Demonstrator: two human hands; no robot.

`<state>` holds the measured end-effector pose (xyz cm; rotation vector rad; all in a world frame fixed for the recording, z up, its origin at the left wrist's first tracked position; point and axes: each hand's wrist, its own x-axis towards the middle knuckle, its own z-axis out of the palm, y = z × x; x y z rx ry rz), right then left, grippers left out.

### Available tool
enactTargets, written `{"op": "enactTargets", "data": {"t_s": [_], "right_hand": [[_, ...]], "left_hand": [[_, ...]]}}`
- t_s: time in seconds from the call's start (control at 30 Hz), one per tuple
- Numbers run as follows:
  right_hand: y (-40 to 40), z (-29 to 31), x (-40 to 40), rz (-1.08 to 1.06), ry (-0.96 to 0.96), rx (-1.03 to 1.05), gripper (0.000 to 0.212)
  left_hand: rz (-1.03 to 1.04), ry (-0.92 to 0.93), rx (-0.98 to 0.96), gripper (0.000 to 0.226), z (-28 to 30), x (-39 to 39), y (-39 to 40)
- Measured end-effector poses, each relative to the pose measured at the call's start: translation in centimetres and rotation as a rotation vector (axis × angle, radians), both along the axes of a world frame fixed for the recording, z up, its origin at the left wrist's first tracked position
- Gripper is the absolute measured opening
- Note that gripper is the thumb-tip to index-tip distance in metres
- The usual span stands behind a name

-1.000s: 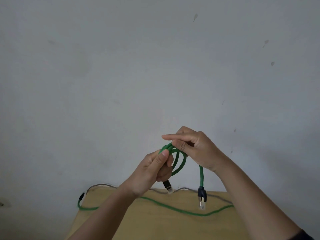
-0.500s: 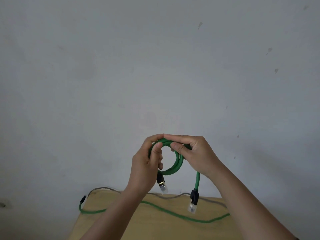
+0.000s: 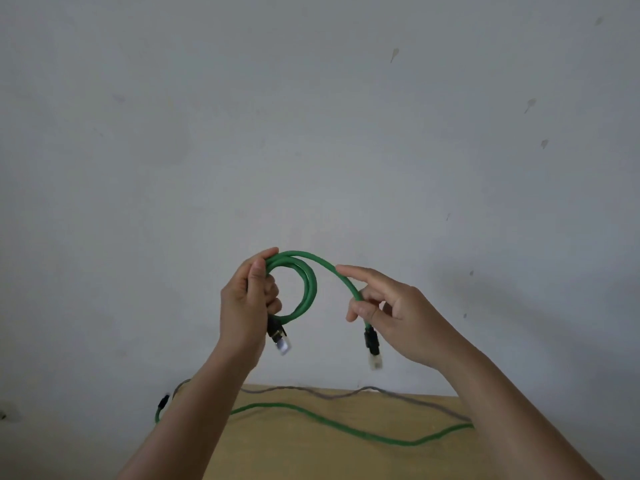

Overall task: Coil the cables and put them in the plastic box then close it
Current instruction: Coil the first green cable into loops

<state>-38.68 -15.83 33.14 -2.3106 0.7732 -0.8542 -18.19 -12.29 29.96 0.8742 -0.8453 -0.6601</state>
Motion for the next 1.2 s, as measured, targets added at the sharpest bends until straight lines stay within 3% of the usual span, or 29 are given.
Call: {"op": "enactTargets", "data": {"t_s": [0.07,0.23,0.4,0.57,0.63,0.77,0.93,1.07,1.2], "right_hand": [[0.1,0.0,0.1,-0.026,-0.021,-0.032,0.051],[0.2,-0.6,1.2,-0.107,-0.328,-0.129,0.053],[0.8,-2.1,2.9,-0.120,-0.653,0.162,0.046],[1.2,-2.7,3.2,-0.037,-0.846,0.569,0.038],[1.3,-2.7,3.4,-0.024,-0.863,0.621,0.033],[1.7,-3.1,3.5,-0.145,-0.673,0.359,0.028],[1.3,-2.9,2.8,-0.411,-0.226,-0.361,0.021],[2.0,-2.1,2.7,-0.338,-0.160,-0.527,0.027],[3.4,-1.9,3.1,-0.080,-0.077,-0.605,0.026]], "left_hand": [[-0.046,0.060,0.007,0.030,0.1,-0.2,0.2],[-0.162,0.156,0.019,0.029,-0.5,-2.1,1.0],[-0.126,0.079,0.053,0.029,-1.7,-4.3,1.2],[-0.121,0.055,0.093,0.031,-2.3,-4.5,1.4],[-0.138,0.072,0.091,0.031,-2.3,-4.6,1.5],[-0.063,0.059,0.088,0.031,-2.2,-4.5,1.2],[-0.026,0.055,0.095,0.030,-2.5,-4.1,1.1],[-0.037,0.047,0.083,0.031,-2.4,-3.6,1.1],[-0.063,0.013,0.062,0.031,-2.1,-3.4,1.0]]}}
